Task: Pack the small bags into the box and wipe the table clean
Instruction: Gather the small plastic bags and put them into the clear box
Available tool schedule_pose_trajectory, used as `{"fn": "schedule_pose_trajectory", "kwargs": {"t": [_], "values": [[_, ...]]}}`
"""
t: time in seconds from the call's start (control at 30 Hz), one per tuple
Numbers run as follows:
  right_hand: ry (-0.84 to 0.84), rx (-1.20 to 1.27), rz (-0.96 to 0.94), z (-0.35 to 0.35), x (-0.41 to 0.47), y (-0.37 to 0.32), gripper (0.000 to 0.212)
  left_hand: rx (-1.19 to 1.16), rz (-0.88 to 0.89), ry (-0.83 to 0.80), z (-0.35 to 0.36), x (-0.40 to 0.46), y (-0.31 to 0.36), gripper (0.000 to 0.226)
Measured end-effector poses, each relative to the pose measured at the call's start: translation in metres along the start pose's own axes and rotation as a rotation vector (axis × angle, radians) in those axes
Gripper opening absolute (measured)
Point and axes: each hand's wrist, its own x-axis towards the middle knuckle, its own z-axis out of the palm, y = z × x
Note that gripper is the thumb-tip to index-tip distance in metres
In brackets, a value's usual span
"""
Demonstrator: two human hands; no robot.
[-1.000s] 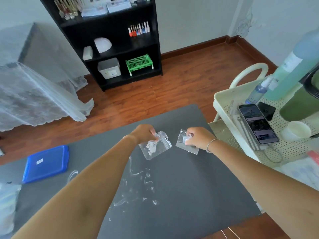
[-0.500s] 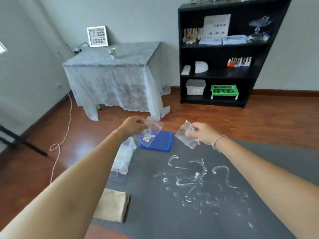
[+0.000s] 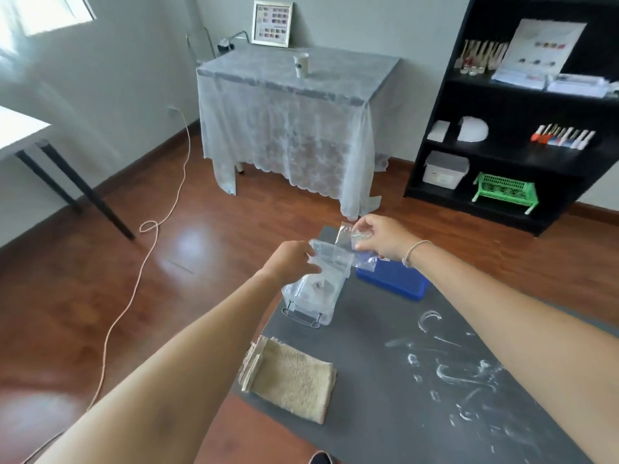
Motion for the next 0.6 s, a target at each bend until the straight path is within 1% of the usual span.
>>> {"fn": "schedule_pose_trajectory", "kwargs": {"t": [0.07, 0.13, 0.17, 0.2, 0.27, 0.3, 0.4, 0.47, 0.53, 0.6], "values": [[-0.020, -0.085, -0.031, 0.005, 0.007, -0.009, 0.026, 0.007, 0.028, 0.073, -0.008, 0.002, -0.007, 0.020], [-0.057, -0.169, -0.058, 0.013, 0.012, -0.019, 0.028, -0.043, -0.004, 0.139, -0.017, 0.005, -0.016, 0.017], [-0.084, -0.237, -0.076, 0.019, 0.014, -0.025, 0.028, -0.071, -0.033, 0.139, -0.020, 0.005, -0.022, 0.011], [-0.120, -0.323, -0.099, 0.024, 0.016, -0.031, 0.027, -0.084, -0.050, 0.126, -0.022, 0.006, -0.029, 0.012], [-0.220, -0.486, -0.135, 0.038, 0.021, -0.041, 0.028, -0.141, -0.107, 0.049, -0.022, 0.003, -0.039, 0.027], [-0.277, -0.549, -0.143, 0.046, 0.023, -0.044, 0.029, -0.220, -0.139, 0.007, -0.021, 0.001, -0.044, 0.031], [-0.431, -0.708, -0.134, 0.065, 0.030, -0.046, 0.032, -0.476, -0.222, -0.111, -0.013, -0.006, -0.053, 0.032], [-0.509, -0.824, -0.125, 0.074, 0.032, -0.042, 0.035, -0.596, -0.261, -0.187, -0.009, -0.010, -0.054, 0.031], [-0.526, -0.898, -0.147, 0.081, 0.033, -0.038, 0.036, -0.683, -0.265, -0.236, -0.007, -0.012, -0.055, 0.029], [-0.487, -0.908, -0.196, 0.084, 0.033, -0.034, 0.039, -0.754, -0.241, -0.259, -0.008, -0.013, -0.054, 0.028]]}}
